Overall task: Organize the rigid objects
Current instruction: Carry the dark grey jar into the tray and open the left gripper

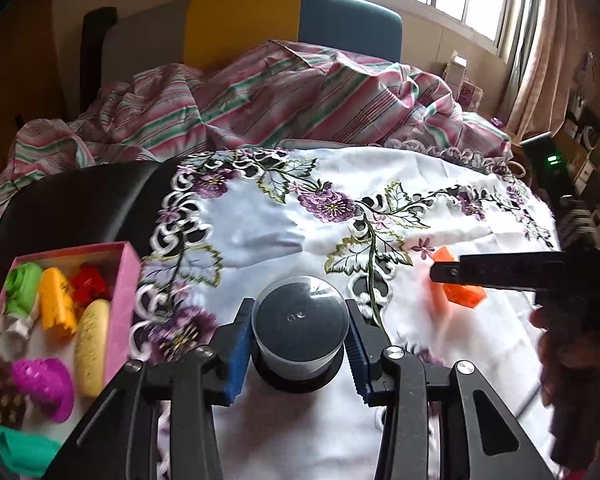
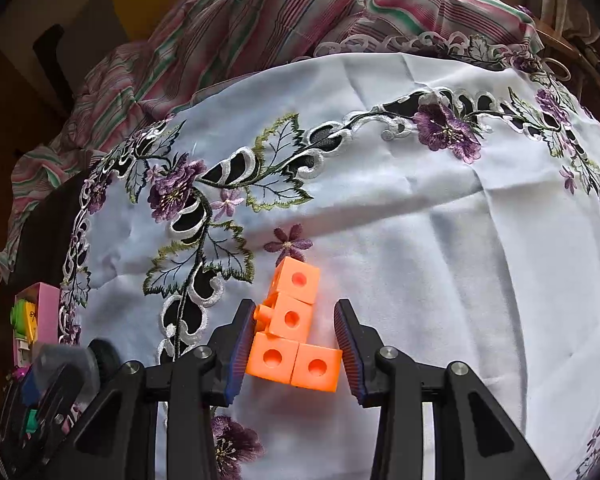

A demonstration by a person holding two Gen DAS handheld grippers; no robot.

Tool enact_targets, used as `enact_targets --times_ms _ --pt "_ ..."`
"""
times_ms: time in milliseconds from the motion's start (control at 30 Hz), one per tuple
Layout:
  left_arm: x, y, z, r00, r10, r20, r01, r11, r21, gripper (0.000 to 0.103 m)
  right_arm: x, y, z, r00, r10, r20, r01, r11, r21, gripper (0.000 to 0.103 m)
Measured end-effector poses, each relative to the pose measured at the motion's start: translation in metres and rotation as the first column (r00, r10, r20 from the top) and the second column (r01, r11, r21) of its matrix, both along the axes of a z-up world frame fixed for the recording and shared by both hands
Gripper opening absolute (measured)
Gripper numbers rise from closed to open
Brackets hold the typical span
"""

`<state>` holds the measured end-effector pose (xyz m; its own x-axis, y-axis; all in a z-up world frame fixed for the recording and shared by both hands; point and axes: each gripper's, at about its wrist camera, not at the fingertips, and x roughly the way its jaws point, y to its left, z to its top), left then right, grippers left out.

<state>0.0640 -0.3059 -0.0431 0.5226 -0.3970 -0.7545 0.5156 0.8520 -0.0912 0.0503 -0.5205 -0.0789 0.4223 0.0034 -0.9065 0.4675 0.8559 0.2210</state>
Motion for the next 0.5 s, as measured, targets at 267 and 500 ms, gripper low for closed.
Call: enact_targets --times_ms 267,500 --pt "-0.042 0.051 0.024 1.0 -0.027 -0.001 0.027 0.998 -0.062 0.043 0.002 0.008 -0.001 0.999 0.031 0.021 -0.032 0.999 0.004 0.04" --pt "-0.082 0.116 0.032 0.999 -0.031 0.016 0.032 0.998 -0.051 0.043 0.0 0.013 0.001 0.998 0.047 0.029 -0.046 0.999 -0.026 0.04"
